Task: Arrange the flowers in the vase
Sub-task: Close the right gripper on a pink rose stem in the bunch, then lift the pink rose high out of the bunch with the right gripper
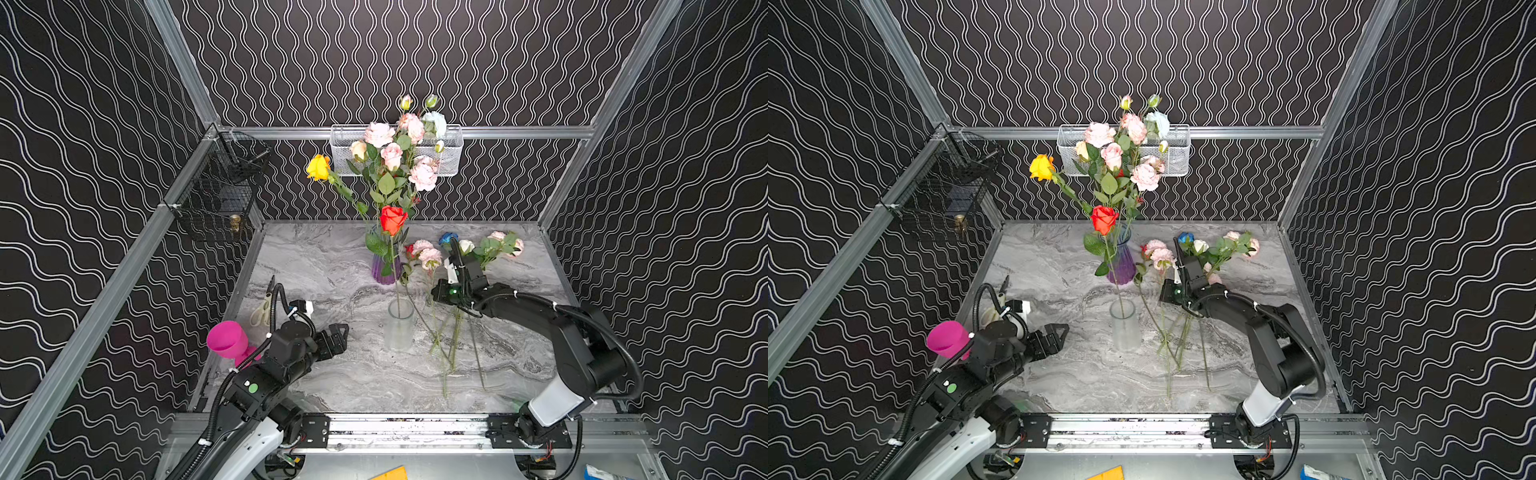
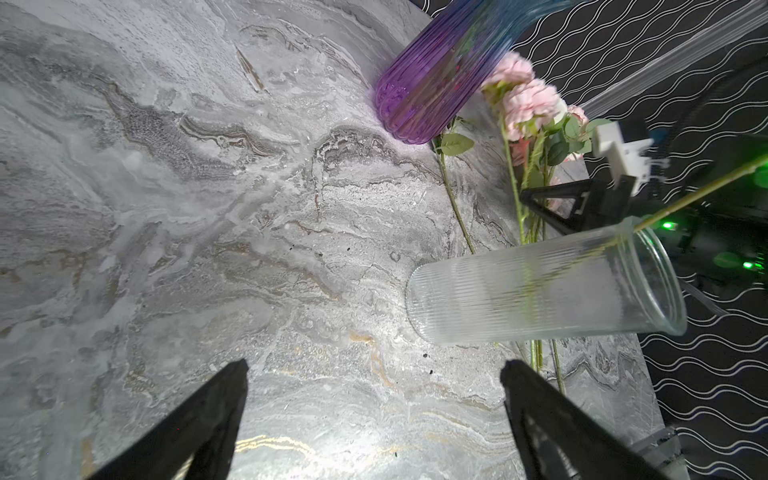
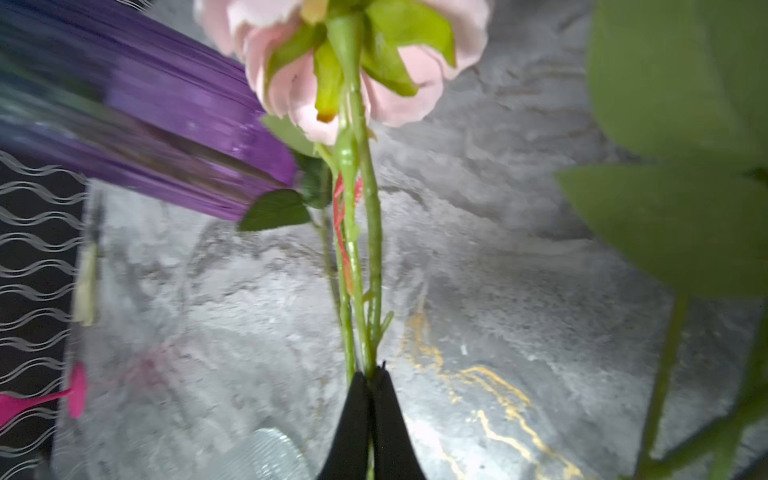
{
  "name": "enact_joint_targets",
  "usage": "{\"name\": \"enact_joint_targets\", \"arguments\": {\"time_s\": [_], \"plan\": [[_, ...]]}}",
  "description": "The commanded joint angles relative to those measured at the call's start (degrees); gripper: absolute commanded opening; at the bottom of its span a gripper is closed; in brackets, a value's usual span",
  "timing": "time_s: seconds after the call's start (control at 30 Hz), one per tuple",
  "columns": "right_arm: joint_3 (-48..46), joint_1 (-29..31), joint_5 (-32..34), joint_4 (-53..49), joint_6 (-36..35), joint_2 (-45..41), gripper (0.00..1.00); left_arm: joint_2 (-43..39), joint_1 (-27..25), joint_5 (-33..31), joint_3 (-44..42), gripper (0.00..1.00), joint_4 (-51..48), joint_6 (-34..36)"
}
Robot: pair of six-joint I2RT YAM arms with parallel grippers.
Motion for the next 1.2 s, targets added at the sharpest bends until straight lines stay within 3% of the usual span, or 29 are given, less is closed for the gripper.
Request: {"name": "enact_joint_targets", "arguments": {"time_s": [0.0,0.27,0.43,0.7,0.9,1.17], "plan": [[-1.5,0.0,-0.7,5.7,1.2,-3.9,0.0,0.2,0.1,-0.9,0.8,0.98,0.5,0.6],[-10.2,0.0,2.4,16.8,5.1,-19.9,0.0,0.7,0.1,-1.2,2.1,0.98,0.5,0.2],[-16.3,0.0,3.6,28.2,5.6,-32.3,0.0,-4.5,0.1,-2.0,-2.4,0.98,5.5,-4.8],[-13.6,0.0,8.4,31.6,-0.9,-45.7,0.0,-7.9,0.1,1.6,-10.4,0.98,16.9,-14.1],[-6.2,0.0,7.9,33.0,-2.0,-45.7,0.0,-4.9,0.1,5.9,-15.4,0.98,28.6,-21.3],[4.8,0.4,1.6,38.0,4.0,-35.1,0.0,-3.9,0.1,6.7,-12.5,0.98,23.9,-19.4]]}}
